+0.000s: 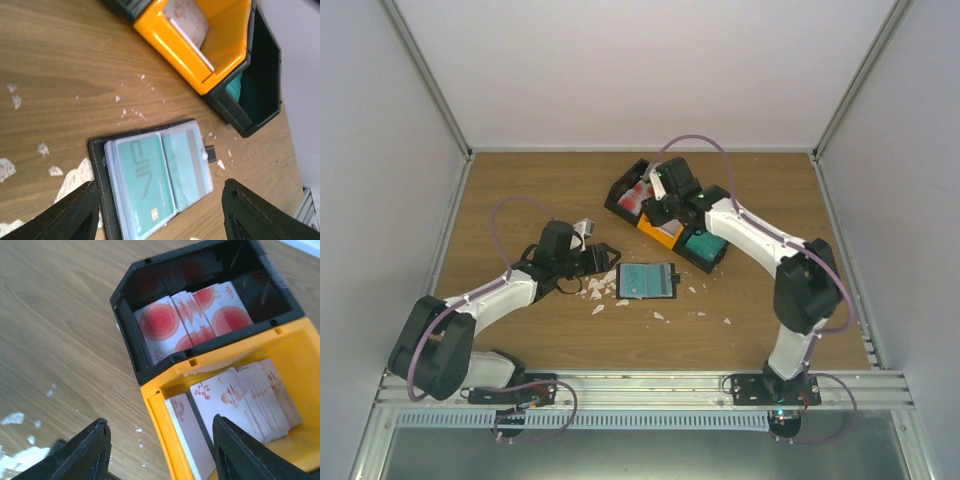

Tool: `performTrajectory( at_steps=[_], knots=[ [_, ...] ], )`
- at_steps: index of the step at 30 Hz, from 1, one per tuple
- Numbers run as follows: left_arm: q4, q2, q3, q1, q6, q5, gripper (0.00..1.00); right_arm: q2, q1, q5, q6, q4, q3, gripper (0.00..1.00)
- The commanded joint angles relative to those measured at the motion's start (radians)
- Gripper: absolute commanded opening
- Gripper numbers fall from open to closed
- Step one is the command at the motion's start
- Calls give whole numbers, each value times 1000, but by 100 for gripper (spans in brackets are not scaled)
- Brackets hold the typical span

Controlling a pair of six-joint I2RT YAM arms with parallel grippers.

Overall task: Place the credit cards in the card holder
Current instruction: Pick up the credit card from the storage box.

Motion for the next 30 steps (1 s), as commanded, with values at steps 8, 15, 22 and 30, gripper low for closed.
performTrajectory(
  at_steps=[8, 15, 22, 30],
  knots=[
    [46, 43, 61, 32, -89, -37, 66, 293, -18, -34, -373, -306, 207, 61],
    [51, 46, 43, 43, -90, -40, 65, 406, -29, 23, -369, -330, 293, 63],
    [50, 50, 29, 50, -77, -42, 65, 468, -33, -56, -395, -371, 342, 59],
    [47, 64, 32, 56, -70, -42, 64, 425, -43, -61, -377, -378, 339, 57]
  ],
)
